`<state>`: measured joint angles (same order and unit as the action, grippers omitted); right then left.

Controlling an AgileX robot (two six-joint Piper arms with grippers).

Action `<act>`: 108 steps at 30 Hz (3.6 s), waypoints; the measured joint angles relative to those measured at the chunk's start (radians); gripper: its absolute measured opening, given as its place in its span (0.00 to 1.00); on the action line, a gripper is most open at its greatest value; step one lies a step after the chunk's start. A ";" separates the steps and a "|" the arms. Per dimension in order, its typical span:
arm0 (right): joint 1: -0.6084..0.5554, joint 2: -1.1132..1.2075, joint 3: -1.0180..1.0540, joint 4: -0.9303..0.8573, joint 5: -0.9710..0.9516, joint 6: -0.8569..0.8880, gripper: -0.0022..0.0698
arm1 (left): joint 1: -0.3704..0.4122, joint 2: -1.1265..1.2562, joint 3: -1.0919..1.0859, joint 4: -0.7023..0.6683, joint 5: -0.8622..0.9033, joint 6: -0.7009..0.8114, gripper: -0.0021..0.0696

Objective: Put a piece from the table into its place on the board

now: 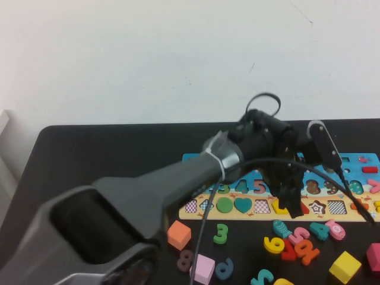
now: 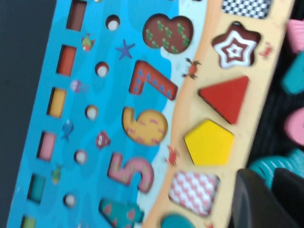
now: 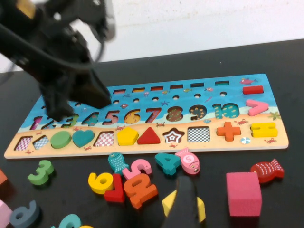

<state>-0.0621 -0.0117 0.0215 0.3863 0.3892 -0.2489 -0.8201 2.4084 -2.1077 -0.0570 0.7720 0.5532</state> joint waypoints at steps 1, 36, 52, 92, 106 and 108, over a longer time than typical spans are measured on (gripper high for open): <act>0.000 0.000 0.000 0.000 0.000 0.000 0.85 | 0.000 -0.022 0.016 0.000 0.011 -0.004 0.09; 0.000 0.000 0.000 0.000 0.000 0.000 0.85 | 0.026 -1.630 1.436 -0.105 -0.419 -0.137 0.03; 0.000 0.000 0.000 0.000 0.000 0.000 0.85 | 0.055 -1.961 1.497 0.358 -0.043 -0.791 0.03; 0.000 0.000 0.000 0.000 0.000 0.000 0.85 | 0.793 -2.421 2.125 -0.025 -0.466 -0.418 0.03; 0.000 0.000 0.000 0.000 0.000 0.000 0.85 | 0.793 -2.421 2.125 -0.025 -0.465 -0.401 0.03; 0.000 0.000 0.000 0.000 0.000 0.000 0.85 | 0.793 -2.421 2.125 -0.025 -0.462 -0.401 0.03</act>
<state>-0.0621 -0.0117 0.0215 0.3863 0.3892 -0.2489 -0.0270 -0.0121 0.0178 -0.0815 0.3096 0.1520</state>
